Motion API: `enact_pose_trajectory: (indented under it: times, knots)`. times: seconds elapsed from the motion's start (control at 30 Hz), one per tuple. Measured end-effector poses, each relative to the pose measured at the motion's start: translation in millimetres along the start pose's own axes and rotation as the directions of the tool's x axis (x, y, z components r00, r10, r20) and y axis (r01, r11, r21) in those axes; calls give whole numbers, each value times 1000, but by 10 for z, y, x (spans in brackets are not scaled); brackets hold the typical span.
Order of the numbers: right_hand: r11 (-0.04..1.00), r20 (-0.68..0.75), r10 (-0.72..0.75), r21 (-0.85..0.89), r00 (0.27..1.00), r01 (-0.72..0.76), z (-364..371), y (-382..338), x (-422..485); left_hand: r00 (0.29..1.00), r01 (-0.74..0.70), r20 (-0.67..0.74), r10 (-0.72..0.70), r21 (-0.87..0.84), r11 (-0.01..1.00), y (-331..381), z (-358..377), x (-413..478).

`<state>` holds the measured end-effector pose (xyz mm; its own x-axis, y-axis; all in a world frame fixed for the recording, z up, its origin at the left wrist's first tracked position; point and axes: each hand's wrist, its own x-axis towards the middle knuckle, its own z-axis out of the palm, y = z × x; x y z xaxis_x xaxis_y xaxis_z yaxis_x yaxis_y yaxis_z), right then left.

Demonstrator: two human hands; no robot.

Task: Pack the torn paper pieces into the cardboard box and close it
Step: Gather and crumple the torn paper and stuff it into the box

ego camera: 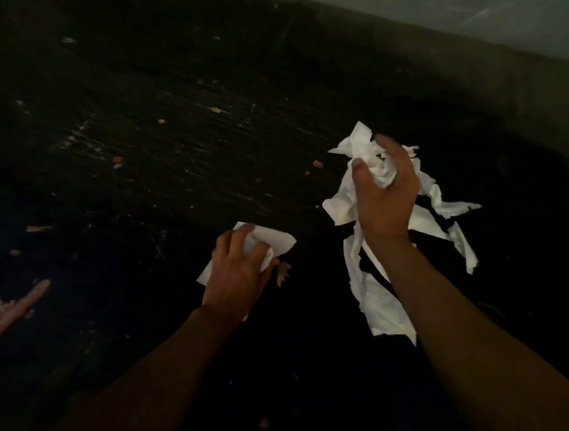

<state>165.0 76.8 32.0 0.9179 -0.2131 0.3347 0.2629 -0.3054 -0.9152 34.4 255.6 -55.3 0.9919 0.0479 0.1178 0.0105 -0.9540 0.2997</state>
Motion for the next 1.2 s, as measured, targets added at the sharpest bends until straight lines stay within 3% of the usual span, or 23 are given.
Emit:
enact_pose_trajectory:
  times: [0.1, 0.2, 0.27, 0.37, 0.43, 0.53, 0.6, 0.77, 0.9, 1.0, 1.2]
  knots:
    - [998, -20, 30, 53, 999, -29, -58, 8, -52, 999, -34, 19, 37, -136, 990, 119, -36, 26]
    - [995, -49, 63, 84, 997, -59, -137, -13, -38, 986, 165, 71, -149, -393, 905, 453, -199, 50]
    - [994, -71, 72, 93, 995, -66, -202, -7, -3, 983, 181, 108, -146, -513, 839, 737, -273, 7]
    - [995, -84, 60, 84, 995, -53, -305, 16, 16, 999, -5, 39, 24, -430, 903, 1088, -250, -92]
    - [996, -103, 57, 78, 993, -49, -366, 18, 18, 997, -45, 50, 65, -322, 946, 1273, -116, -85]
    - [996, -118, 54, 80, 992, -45, -460, 36, 4, 942, 29, 332, 43, -210, 977, 1488, 82, 50]
    - [996, -118, 56, 73, 991, -47, -550, 65, -15, 897, -23, 437, 65, -100, 995, 1543, 203, 67]
    - [998, -46, 63, -23, 997, -64, -895, 228, -115, 945, -61, 303, 123, -206, 977, 1458, 195, -16]
    - [978, 102, -4, -209, 995, 25, -1123, 364, -325, 959, 81, 283, 21, -341, 937, 1320, 27, 51]
    - [971, 227, 89, -238, 970, -33, -1214, 383, -503, 974, 116, 225, -35, -360, 926, 1222, -181, 62]
    - [980, 342, 48, -196, 938, 21, -1352, 217, -761, 996, -48, 41, 79, -498, 866, 1096, -549, 25]
